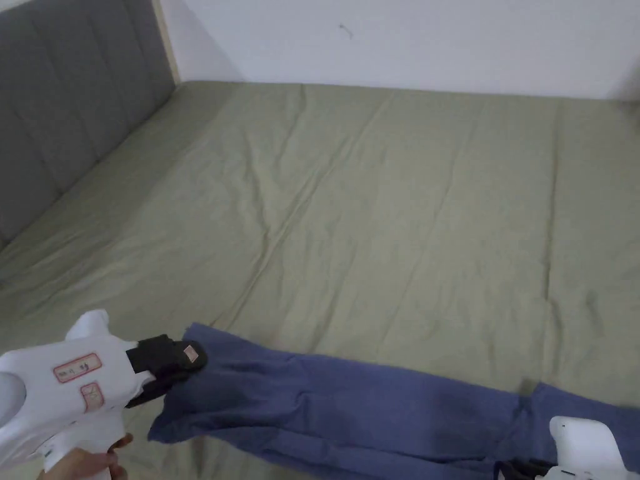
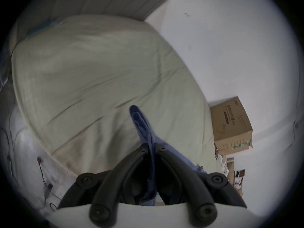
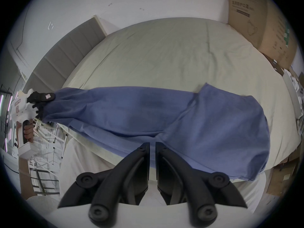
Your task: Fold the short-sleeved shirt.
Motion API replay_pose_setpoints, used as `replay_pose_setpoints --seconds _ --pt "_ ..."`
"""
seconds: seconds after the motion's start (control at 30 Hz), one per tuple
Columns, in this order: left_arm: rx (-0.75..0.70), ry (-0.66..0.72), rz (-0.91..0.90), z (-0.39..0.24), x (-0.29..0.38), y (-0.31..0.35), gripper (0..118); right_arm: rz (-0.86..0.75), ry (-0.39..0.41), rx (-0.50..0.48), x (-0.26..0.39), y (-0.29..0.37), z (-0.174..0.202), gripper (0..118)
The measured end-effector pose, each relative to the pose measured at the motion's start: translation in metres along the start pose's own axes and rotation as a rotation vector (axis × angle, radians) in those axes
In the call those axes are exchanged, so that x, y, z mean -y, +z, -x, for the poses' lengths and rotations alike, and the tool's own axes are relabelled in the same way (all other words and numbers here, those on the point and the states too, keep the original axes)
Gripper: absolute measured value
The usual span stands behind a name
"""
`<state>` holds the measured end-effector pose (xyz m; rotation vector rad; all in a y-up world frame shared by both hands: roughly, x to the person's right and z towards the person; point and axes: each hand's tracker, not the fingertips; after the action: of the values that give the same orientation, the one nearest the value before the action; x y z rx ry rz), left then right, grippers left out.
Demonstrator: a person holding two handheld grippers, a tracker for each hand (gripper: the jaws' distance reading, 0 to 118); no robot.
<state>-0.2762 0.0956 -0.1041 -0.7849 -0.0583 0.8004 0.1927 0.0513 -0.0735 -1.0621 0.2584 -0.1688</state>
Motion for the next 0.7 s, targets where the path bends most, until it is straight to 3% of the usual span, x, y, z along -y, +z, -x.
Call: replay_pose_setpoints --seconds 0.13,0.3,0.43,0.53,0.57,0.6,0.63,0.67,0.7 --pt "0.047 -0.216 0.034 -0.08 0.02 -0.008 7 -0.059 -0.115 -0.032 0.002 0.021 -0.025 8" --pt "0.166 -0.42 0.179 -0.162 0.08 -0.054 7 -0.103 -0.171 0.02 0.01 0.044 -0.06 8" --pt "0.136 -0.541 0.318 -0.206 0.136 -0.109 7 -0.145 -0.276 0.049 0.024 0.059 -0.09 8" --pt "0.133 -0.716 0.416 -0.231 0.184 -0.146 7 -0.142 -0.321 0.059 0.034 0.065 -0.111 8" --pt "0.131 -0.699 0.445 -0.233 0.197 -0.16 12 -0.14 -0.336 0.069 0.038 0.066 -0.117 8" --pt "0.124 -0.701 0.469 -0.232 0.205 -0.173 26 -0.138 -0.36 0.073 0.041 0.067 -0.122 8" --pt "0.074 -0.686 0.51 -0.231 0.212 -0.185 60 -0.14 -0.396 0.06 0.045 0.069 -0.129 8" --pt "0.029 -0.663 0.535 -0.228 0.217 -0.194 84 -0.142 -0.408 0.05 0.048 0.071 -0.133 8" --pt "0.005 -0.62 0.553 -0.224 0.219 -0.199 96 -0.144 -0.41 0.051 0.051 0.073 -0.136 8"
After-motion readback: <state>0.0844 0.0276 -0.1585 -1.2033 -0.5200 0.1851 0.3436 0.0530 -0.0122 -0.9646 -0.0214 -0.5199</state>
